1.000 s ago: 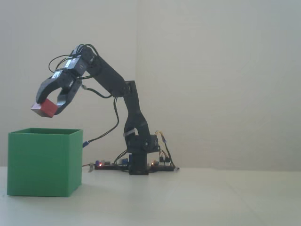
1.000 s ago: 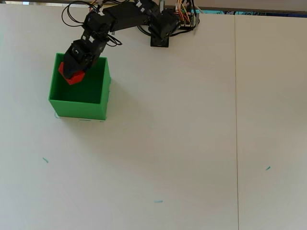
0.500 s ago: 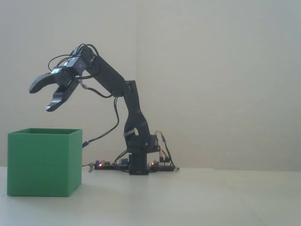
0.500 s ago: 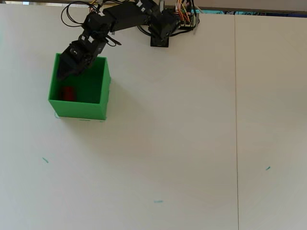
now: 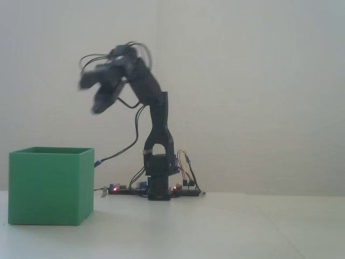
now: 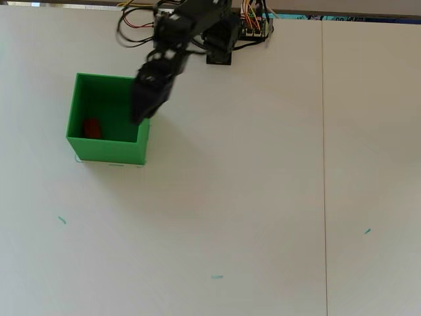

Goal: Grasp a red block and put it in the green bin.

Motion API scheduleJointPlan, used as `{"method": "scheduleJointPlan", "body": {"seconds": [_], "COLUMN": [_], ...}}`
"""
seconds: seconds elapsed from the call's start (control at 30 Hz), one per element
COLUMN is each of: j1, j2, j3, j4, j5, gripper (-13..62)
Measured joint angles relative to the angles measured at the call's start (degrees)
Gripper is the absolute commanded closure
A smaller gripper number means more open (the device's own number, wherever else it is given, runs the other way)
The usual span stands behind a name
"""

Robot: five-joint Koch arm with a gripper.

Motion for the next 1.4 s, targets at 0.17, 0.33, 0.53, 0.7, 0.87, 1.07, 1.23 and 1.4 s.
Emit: {"method": "scheduleJointPlan", "body": {"seconds": [0.17,0.33,0.53,0.7,0.87,1.07,1.23,1.4], "j1": [-10.63,-17.93,-20.48,-20.74,-22.15,-22.59,-22.68,-22.32], "j2": [10.28,15.91,21.88,29.62,35.24,39.46,39.64,39.64], "j3": [6.06,6.42,10.11,23.12,33.49,46.32,56.78,68.12], "j4": [-3.34,-3.43,-3.43,-3.43,-3.69,-8.09,-11.69,-14.33], "j5": [5.10,7.82,8.70,11.07,12.57,13.01,16.00,16.96], "gripper": [14.9,14.9,14.9,14.8,14.6,14.7,14.2,14.0]}}
